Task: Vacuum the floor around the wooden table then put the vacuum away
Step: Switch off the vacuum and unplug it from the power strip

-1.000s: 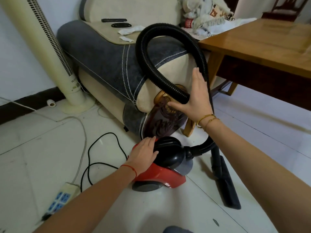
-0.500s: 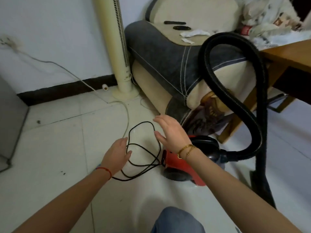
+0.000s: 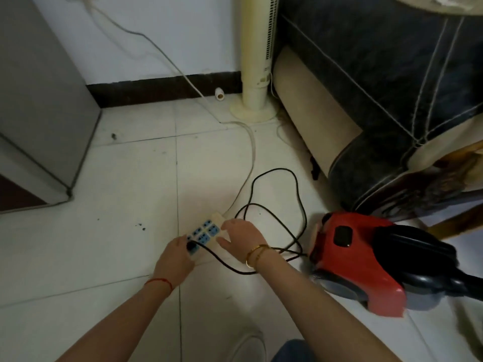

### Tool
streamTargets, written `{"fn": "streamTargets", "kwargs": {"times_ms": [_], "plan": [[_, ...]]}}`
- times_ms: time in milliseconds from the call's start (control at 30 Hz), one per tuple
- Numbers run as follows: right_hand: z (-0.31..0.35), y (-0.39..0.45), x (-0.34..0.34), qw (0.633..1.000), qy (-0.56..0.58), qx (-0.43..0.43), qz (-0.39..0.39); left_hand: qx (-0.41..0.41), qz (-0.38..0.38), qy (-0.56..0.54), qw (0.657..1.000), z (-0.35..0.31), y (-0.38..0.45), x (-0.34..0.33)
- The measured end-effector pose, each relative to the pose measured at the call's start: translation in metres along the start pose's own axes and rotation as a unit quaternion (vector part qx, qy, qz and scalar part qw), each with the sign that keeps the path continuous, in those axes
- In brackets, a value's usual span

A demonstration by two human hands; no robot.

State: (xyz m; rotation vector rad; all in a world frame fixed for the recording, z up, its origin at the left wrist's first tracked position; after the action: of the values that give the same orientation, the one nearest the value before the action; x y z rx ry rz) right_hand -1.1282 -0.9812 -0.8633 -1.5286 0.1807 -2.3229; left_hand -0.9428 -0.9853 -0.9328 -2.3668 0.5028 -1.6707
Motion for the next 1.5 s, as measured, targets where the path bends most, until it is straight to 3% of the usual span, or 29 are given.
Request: {"fn": "streamTargets", "kwargs": {"times_ms": [267,533,767,1267,1367,1500], "plan": [[0.028,0.062,-0.058,0.997,-0.008,-0.009,0.073,0.044,-0.035,-0.038,0.998,0.03,0.03,-0.035],[0.06,0.091,-0.071,0.984,-0.13,0.005,0.121,0.063,-0.048,-0.078,0.994,0.04,0.045,-0.044],[0.068,0.101,-0.067,0.975,-0.09,-0.053,0.194,0.043,-0.062,-0.092,0.993,0.047,0.053,-0.046],[0.077,0.086,-0.052,0.976,-0.067,-0.061,0.199,0.051,-0.057,-0.094,0.993,0.046,0.049,-0.048],[0.088,0.1,-0.014,0.987,0.006,-0.054,0.154,0.064,-0.057,-0.092,0.992,0.042,0.051,-0.042],[0.066,0.113,0.04,0.992,-0.012,-0.077,0.098,0.073,-0.025,-0.065,0.995,0.037,0.056,-0.034]]}}
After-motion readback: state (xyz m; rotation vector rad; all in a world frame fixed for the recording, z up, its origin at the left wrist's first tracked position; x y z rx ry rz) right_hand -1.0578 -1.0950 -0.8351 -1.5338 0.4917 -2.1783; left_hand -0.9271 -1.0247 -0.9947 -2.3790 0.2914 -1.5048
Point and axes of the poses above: each hand's wrist, its own y-axis towards the middle knuckle, its own x-axis out of the back of the hand, z = x × y, the point moved 3 cm from there along y, towards the middle knuckle, and after that the axes turned 1 degree about y, right-handed, at the moved point
